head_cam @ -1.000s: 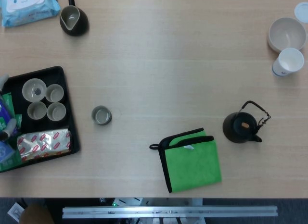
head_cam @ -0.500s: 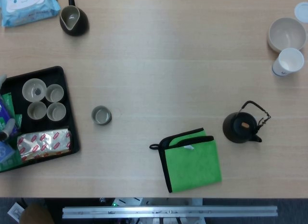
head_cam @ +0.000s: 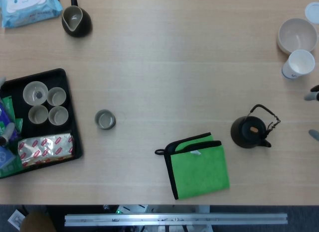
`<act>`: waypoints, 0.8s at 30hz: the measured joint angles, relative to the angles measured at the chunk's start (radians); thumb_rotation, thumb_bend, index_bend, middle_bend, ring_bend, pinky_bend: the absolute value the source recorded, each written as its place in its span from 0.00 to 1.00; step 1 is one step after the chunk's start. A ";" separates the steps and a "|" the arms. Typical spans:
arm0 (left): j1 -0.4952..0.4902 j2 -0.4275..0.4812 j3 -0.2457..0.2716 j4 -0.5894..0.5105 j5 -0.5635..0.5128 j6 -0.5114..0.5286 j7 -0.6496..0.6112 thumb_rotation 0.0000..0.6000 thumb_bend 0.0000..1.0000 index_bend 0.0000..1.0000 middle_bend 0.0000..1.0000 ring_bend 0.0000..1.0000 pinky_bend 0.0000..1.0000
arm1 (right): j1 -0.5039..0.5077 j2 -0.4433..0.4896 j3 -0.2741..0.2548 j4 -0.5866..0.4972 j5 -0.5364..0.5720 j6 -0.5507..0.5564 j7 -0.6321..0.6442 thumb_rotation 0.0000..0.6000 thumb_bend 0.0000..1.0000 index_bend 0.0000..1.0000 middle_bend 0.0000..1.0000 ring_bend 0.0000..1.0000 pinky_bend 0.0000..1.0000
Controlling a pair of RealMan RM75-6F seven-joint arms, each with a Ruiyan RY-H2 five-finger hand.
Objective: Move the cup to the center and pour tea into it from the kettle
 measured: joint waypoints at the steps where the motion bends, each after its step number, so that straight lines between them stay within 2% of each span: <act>1: 0.000 0.001 0.000 -0.001 -0.001 -0.001 0.000 1.00 0.28 0.05 0.04 0.02 0.02 | 0.006 -0.005 0.000 0.001 -0.001 -0.009 -0.015 1.00 0.00 0.32 0.30 0.18 0.13; 6: 0.000 0.003 0.001 -0.003 -0.006 -0.006 0.001 1.00 0.28 0.05 0.04 0.02 0.02 | 0.039 -0.042 -0.002 0.017 0.004 -0.065 -0.077 1.00 0.00 0.24 0.25 0.14 0.12; 13: -0.003 0.002 0.000 -0.002 -0.017 -0.016 0.000 1.00 0.28 0.05 0.03 0.02 0.02 | 0.069 -0.084 -0.004 0.042 0.048 -0.132 -0.143 1.00 0.00 0.06 0.13 0.04 0.06; 24: -0.005 0.004 0.002 0.001 -0.028 -0.030 -0.011 1.00 0.28 0.05 0.03 0.02 0.02 | 0.118 -0.159 0.000 0.102 0.117 -0.213 -0.233 1.00 0.00 0.04 0.10 0.01 0.04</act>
